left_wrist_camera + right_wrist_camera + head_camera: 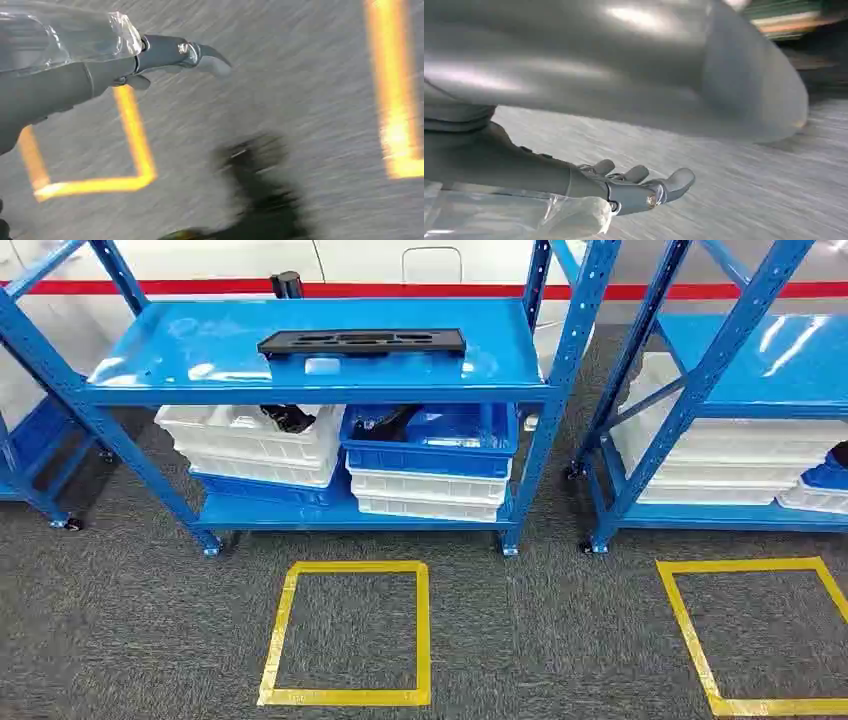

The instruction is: Take the parts from the cabinet and place them on the table.

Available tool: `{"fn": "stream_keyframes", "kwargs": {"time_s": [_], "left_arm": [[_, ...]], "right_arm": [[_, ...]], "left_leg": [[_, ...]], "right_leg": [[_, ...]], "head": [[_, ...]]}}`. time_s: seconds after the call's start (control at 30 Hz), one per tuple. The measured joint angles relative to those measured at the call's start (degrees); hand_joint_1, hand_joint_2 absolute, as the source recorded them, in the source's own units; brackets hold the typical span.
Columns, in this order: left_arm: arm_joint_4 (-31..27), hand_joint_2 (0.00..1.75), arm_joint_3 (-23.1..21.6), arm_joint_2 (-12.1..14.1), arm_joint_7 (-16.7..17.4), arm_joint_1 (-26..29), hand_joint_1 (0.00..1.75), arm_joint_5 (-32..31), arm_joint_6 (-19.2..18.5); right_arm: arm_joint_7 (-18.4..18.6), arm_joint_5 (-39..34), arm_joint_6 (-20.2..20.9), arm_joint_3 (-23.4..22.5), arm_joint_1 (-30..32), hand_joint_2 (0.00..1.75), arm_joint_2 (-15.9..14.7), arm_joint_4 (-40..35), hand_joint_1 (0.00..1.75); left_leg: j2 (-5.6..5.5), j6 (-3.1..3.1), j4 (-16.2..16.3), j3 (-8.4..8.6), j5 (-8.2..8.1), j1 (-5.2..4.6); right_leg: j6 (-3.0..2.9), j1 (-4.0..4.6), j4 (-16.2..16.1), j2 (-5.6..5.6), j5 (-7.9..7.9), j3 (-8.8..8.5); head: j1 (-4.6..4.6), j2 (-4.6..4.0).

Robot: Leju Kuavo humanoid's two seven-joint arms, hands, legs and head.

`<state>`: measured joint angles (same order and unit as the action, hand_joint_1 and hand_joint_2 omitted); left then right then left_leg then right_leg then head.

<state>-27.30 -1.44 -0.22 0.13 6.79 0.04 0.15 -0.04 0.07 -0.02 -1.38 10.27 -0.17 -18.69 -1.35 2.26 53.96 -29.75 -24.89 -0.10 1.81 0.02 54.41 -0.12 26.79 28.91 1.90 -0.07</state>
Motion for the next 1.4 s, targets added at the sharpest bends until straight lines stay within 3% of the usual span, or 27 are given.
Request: {"fn": "stream_keyframes", "kwargs": {"time_s": [0.07,0.1,0.13,0.2,0.23,0.27,0.33,0.4,0.43,0.47,0.57,0.6,0.63,0.67,0.73,0.77,0.8,0.83,0.9,0.97,1.1,1.17,1.23,1.27,1.3,1.33,1.4], "left_arm": [[2.26,1.75,0.02,0.00,0.02,3.65,0.00,0.04,0.00],[3.50,1.75,0.00,-0.07,0.02,5.47,0.00,0.09,-0.09],[4.95,1.75,0.02,-0.09,0.00,6.88,0.00,0.13,-0.07],[7.06,1.75,-0.07,-0.09,0.11,8.25,0.00,0.50,0.18],[7.49,1.75,-0.35,-0.11,-0.04,8.25,0.00,1.17,0.30],[7.86,1.75,-0.63,-0.17,-0.20,7.77,0.00,2.00,0.54],[8.88,1.75,-1.57,-0.35,-0.50,6.44,0.00,3.77,1.03],[9.48,1.75,-2.82,-0.88,-0.87,5.27,0.00,5.60,1.58],[9.85,1.75,-3.45,-1.11,-1.02,4.54,0.00,6.51,1.86],[10.12,1.75,-4.04,-1.29,-1.22,4.02,0.00,7.30,2.14],[10.77,1.75,-6.40,-2.01,-1.55,1.99,0.00,10.12,3.01],[10.90,1.75,-7.22,-2.19,-1.77,1.36,0.00,11.02,3.46],[10.97,1.75,-8.07,-2.23,-1.97,0.68,0.00,11.98,3.69],[11.10,0.00,-8.94,-2.40,-2.05,-0.03,0.00,12.77,3.91],[11.34,0.00,-10.65,-2.89,-2.45,-1.47,0.00,14.39,4.48],[11.45,0.00,-11.75,-3.12,-2.58,-2.09,0.00,15.69,4.79],[11.52,0.00,-12.87,-3.30,-2.86,-2.76,0.00,16.73,5.31],[11.56,0.00,-13.74,-3.36,-3.06,-3.35,0.00,17.70,5.59],[11.58,0.00,-15.38,-3.80,-3.30,-4.51,0.00,19.25,5.86],[11.67,0.00,-17.52,-4.39,-3.63,-5.88,0.00,21.11,6.36],[11.86,0.00,-21.69,-5.07,-4.09,-7.19,0.00,24.66,7.28],[11.95,0.00,-23.78,-5.44,-4.28,-7.73,0.00,26.21,7.72],[12.04,0.00,-26.06,-5.68,-4.68,-8.43,0.00,28.11,7.91],[12.08,0.00,-27.13,-5.86,-4.88,-8.71,0.00,28.92,8.13],[12.17,0.00,-28.34,-6.01,-4.96,-8.95,0.00,29.83,8.39],[12.28,0.00,-29.33,-6.12,-4.98,-9.17,0.00,30.58,8.68],[12.37,0.00,-31.37,-6.21,-5.01,-9.35,0.00,31.98,8.96]], "right_arm": [[-0.02,0.00,0.00,0.00,-3.58,1.75,0.15,-2.63,0.00],[-0.02,0.00,0.00,0.00,-5.37,1.75,0.26,-4.12,0.00],[-0.06,0.00,0.00,0.00,-6.90,1.75,0.24,-5.65,0.00],[-0.13,-0.31,-0.02,0.24,-9.19,1.75,0.33,-7.56,0.00],[-0.20,-1.00,-0.19,0.86,-10.15,1.75,0.46,-7.86,0.00],[-0.24,-1.62,-0.44,1.48,-10.80,1.75,0.54,-8.15,0.00],[-0.46,-3.14,-0.90,2.75,-11.72,1.75,1.18,-8.91,0.00],[-0.85,-4.68,-1.53,4.33,-12.72,1.75,1.90,-9.33,0.00],[-1.00,-5.44,-1.85,5.08,-13.16,1.75,2.09,-9.54,0.00],[-1.18,-6.16,-2.12,5.88,-13.57,1.75,2.34,-9.66,0.00],[-1.55,-8.65,-3.15,8.54,-15.05,1.75,3.10,-9.74,0.00],[-1.77,-9.36,-3.48,9.42,-15.49,0.00,3.17,-9.74,0.00],[-1.97,-10.03,-3.76,10.30,-15.91,0.00,3.45,-9.74,0.00],[-2.08,-10.81,-4.13,11.30,-16.29,0.00,3.67,-9.74,0.00],[-2.34,-12.16,-4.64,12.94,-16.72,0.00,4.04,-9.74,0.00],[-2.58,-13.00,-4.92,14.29,-16.96,0.00,4.24,-9.72,0.00],[-2.82,-13.85,-5.22,15.51,-17.29,0.00,4.54,-9.72,0.00],[-3.10,-14.62,-5.44,16.54,-17.67,0.00,4.72,-9.72,0.00],[-3.56,-15.87,-5.86,18.33,-18.65,0.00,5.00,-9.72,0.00],[-4.15,-17.03,-6.21,20.32,-19.86,0.00,5.35,-9.55,0.00],[-5.31,-19.02,-6.75,24.90,-21.78,0.00,6.25,-9.15,0.00],[-5.95,-19.76,-7.08,27.06,-23.25,0.00,6.47,-8.87,0.00],[-6.51,-20.28,-7.52,29.62,-24.81,0.00,6.64,-8.52,0.00],[-6.78,-20.55,-7.83,30.98,-25.53,0.00,6.64,-8.30,0.00],[-7.10,-20.63,-8.09,32.17,-26.32,0.00,6.64,-8.08,0.00],[-7.38,-20.68,-8.41,33.50,-27.09,0.00,6.64,-8.00,0.00],[-7.87,-21.01,-8.90,35.92,-29.06,0.00,6.80,-7.75,0.00]], "left_leg": [[0.04,-0.67,0.09,0.19,-0.12,-0.09],[0.15,-0.98,1.51,-0.20,-1.08,0.16],[0.30,-1.25,4.72,-1.72,-3.31,0.23],[0.35,-1.84,14.89,-6.70,-8.37,0.59],[0.35,-2.07,18.71,-8.65,-9.55,0.65],[0.37,-2.20,19.69,-9.31,-9.22,0.75],[0.57,-2.32,13.42,-6.23,-5.36,1.05],[1.04,-2.33,1.88,-0.02,-0.89,1.37],[1.12,-2.13,0.14,0.59,-0.67,0.89],[1.09,-1.46,0.10,0.49,-0.22,1.00],[1.07,-0.33,-0.03,0.22,0.04,0.73],[1.09,0.16,-0.25,0.62,0.35,0.95],[1.10,0.47,-0.26,0.54,0.40,0.94],[1.12,0.88,-0.25,0.38,0.47,0.92],[1.04,0.96,-0.22,0.23,0.46,0.81],[0.97,0.96,-0.21,0.24,0.46,0.78],[0.92,0.94,-0.20,0.32,0.44,0.78],[0.85,0.91,-0.19,0.43,0.43,0.78],[0.80,0.61,-0.13,0.72,0.24,0.77],[0.81,-0.07,0.29,0.33,0.01,0.11],[0.98,-1.48,0.61,-0.09,-0.32,0.79],[0.93,-2.01,6.67,-2.98,-3.81,0.89],[0.92,-2.38,17.15,-8.25,-7.81,0.92],[0.92,-2.41,19.79,-9.71,-8.08,0.93],[0.92,-2.37,19.39,-9.77,-7.10,0.93],[0.89,-2.21,16.53,-8.57,-5.17,0.93],[0.80,-1.64,5.58,-3.67,0.19,0.91]], "right_leg": [[-0.87,-0.45,-0.53,-0.02,-0.56,-0.10],[-0.97,-0.58,-0.65,0.00,-0.68,-0.15],[-1.22,-0.67,-0.65,0.05,-0.70,-0.07],[-1.28,-0.66,-0.63,-0.09,-0.73,0.10],[-1.27,-0.66,-0.62,-0.43,-0.73,0.16],[-1.25,-0.66,-0.62,-0.84,-0.72,0.15],[-1.12,-0.72,-0.61,-1.29,-0.64,-0.01],[-0.74,-0.70,-0.60,-1.29,-0.53,-0.26],[-0.41,-0.32,-0.50,-1.15,-0.46,-0.23],[-0.15,-0.21,-0.43,-1.03,-0.43,-0.22],[0.88,-0.54,-0.48,-1.01,-0.44,-0.11],[1.13,-0.81,0.37,-0.78,0.25,0.08],[1.27,-0.81,2.89,-0.59,2.00,1.34],[1.36,-0.79,7.59,-0.49,4.49,3.61],[1.56,-0.80,16.95,-0.49,7.89,8.24],[1.59,-0.80,19.23,-0.49,7.97,9.60],[1.56,-0.80,18.13,-0.49,6.51,9.38],[1.49,-0.84,14.43,-0.49,4.06,7.78],[1.13,-0.85,4.14,-0.48,-1.08,3.13],[0.55,-0.53,0.21,-0.38,-1.35,1.76],[-0.78,-0.63,0.19,-0.02,-1.84,2.24],[-1.22,-0.63,0.20,0.06,-1.91,2.33],[-1.27,-0.57,0.22,0.07,-1.89,2.42],[-1.27,-0.53,0.22,0.09,-1.88,2.40],[-1.27,-0.53,0.22,0.20,-1.88,2.34],[-1.27,-0.53,0.22,0.38,-1.88,2.28],[-1.23,-0.51,0.22,0.86,-1.89,2.10]], "head": [[0.04,0.00],[-0.04,0.00],[-0.20,0.00],[-0.24,0.00],[-0.24,0.00],[-0.24,0.00],[-0.24,0.00],[-0.24,0.00],[-0.26,0.00],[-0.13,0.00],[-0.20,0.00],[-0.18,0.00],[-0.15,0.00],[-0.13,0.00],[-0.13,0.00],[-0.13,0.00],[-0.13,0.00],[-0.13,0.00],[-0.13,0.00],[-0.13,0.00],[-0.20,0.00],[-0.28,0.00],[-0.28,0.00],[-0.28,0.00],[-0.26,0.00],[-0.26,0.00],[-0.26,0.00]]}}
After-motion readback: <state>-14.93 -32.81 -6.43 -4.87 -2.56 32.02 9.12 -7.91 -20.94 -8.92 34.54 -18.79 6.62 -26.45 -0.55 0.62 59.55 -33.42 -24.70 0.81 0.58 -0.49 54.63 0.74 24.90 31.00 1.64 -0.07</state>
